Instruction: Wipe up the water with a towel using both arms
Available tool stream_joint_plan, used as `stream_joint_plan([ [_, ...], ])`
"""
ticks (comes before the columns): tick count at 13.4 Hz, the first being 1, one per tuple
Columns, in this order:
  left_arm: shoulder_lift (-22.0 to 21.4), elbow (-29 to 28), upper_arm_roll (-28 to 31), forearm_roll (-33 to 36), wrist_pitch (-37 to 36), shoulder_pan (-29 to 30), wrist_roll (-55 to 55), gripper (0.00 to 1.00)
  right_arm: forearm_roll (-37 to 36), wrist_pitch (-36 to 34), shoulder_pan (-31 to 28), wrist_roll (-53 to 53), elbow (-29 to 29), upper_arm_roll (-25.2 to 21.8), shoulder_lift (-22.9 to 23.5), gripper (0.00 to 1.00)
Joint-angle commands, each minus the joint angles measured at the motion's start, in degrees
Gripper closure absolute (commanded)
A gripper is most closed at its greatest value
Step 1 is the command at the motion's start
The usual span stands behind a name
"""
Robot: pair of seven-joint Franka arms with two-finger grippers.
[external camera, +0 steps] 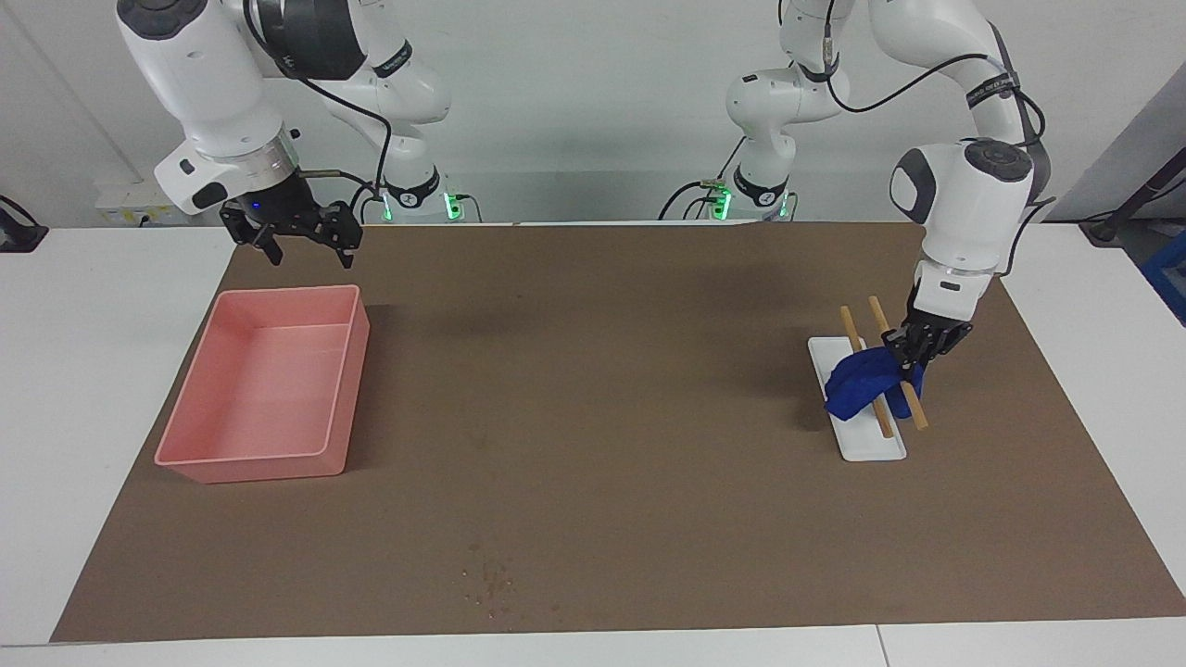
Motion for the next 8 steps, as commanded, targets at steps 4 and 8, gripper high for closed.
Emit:
stream_joint_plan([
  [4,1.5,14.9,0.2,-3.7,-21.1,-1.2,-13.9,1.00,1.1,-0.3,-0.9,-0.1,-0.3,0.4,-0.5,0.00],
  [8,-1.1,21.8,-2.3,-12.1,-31.1,-1.4,-25.4,1.00,1.1,-0.3,-0.9,-0.1,-0.3,0.4,-0.5,0.00],
])
